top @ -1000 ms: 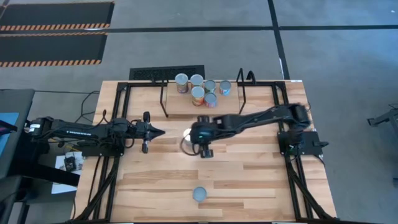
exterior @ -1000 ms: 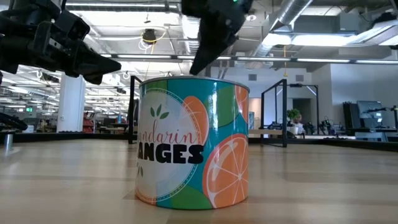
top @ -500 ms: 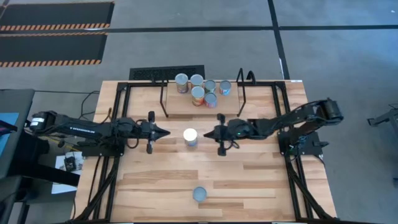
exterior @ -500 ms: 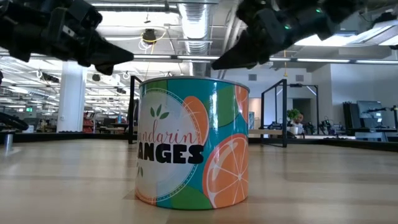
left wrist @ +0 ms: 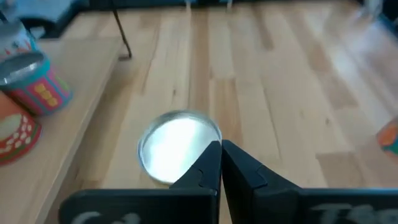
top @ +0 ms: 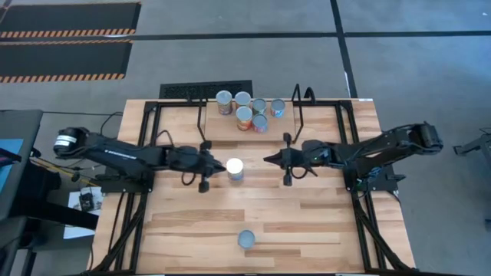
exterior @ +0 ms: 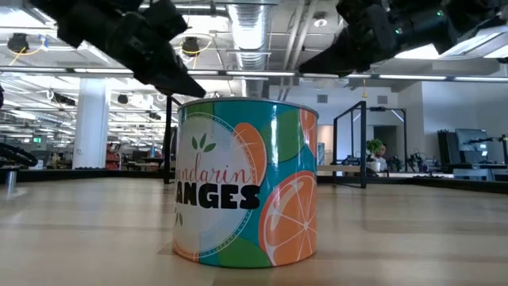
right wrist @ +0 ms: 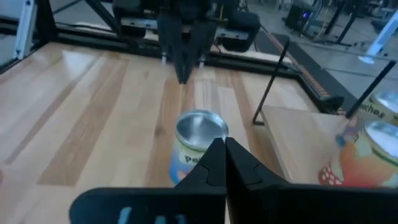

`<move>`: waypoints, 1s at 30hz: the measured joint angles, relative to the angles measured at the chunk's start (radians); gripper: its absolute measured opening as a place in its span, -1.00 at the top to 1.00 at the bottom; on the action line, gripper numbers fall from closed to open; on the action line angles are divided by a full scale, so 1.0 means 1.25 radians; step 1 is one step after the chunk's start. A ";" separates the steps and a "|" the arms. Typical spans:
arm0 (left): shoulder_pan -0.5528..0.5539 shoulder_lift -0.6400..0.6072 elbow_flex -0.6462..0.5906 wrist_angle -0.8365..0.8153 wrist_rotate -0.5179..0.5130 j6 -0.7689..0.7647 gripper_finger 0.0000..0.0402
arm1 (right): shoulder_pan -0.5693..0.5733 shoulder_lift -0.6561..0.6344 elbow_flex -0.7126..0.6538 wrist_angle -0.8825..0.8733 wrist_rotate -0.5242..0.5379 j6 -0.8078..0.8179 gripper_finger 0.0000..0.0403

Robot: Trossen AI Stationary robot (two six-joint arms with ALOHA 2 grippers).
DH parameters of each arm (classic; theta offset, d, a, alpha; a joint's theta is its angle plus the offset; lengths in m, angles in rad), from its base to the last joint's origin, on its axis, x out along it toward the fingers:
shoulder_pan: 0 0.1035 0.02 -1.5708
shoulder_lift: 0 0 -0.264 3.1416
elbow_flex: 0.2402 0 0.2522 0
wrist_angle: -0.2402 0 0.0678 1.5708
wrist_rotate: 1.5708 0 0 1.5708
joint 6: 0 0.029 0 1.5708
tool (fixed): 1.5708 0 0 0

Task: Pick and place cans onto a shelf
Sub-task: Put the canned peaches on the shelf aligned with the other canned peaches

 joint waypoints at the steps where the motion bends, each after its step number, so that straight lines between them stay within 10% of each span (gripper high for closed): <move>1: -0.004 0.013 0.022 -0.037 -0.008 0.000 1.00 | 0.000 -0.007 -0.008 -0.002 -0.003 -0.001 0.96; 18: -0.056 0.294 0.351 -0.404 -0.126 0.107 0.40 | 0.000 -0.035 -0.039 -0.026 -0.012 -0.015 0.96; 30: -0.057 0.322 0.386 -0.463 -0.196 0.113 0.95 | 0.000 -0.034 -0.039 -0.036 -0.012 -0.017 0.96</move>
